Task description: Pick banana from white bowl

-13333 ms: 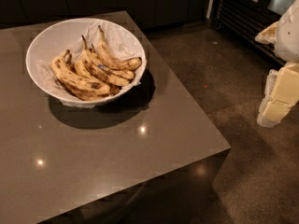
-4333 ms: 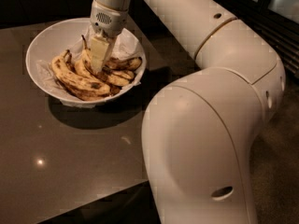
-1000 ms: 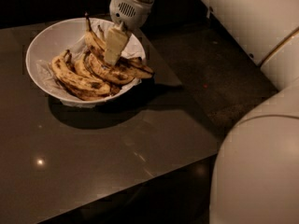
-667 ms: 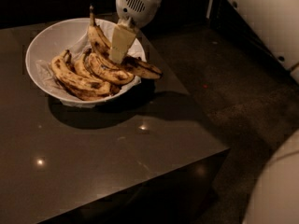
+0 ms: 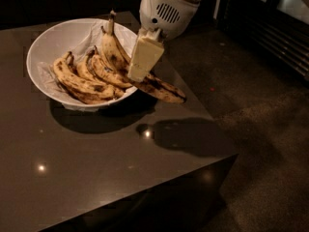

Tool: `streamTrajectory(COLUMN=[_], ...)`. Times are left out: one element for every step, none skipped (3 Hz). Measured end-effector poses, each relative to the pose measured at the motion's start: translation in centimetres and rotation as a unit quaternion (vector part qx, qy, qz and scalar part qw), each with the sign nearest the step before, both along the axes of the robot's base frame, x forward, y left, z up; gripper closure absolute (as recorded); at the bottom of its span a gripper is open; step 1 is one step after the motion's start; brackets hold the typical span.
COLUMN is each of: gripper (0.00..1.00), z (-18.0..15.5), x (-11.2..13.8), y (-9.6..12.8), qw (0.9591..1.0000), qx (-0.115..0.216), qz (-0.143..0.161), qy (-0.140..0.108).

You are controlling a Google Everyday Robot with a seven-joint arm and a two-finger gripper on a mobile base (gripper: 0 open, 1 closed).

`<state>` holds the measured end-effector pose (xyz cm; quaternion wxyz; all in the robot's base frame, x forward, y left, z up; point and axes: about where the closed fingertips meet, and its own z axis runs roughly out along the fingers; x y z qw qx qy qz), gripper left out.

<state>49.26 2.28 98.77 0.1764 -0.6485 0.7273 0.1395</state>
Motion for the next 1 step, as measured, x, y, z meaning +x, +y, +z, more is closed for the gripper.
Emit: streamTrajectory(gripper=[1.0], z=[-0.15], x=[-0.09], y=[-0.07], qw=[1.0], qx=[0.0], qz=[-0.001], qy=[0.001])
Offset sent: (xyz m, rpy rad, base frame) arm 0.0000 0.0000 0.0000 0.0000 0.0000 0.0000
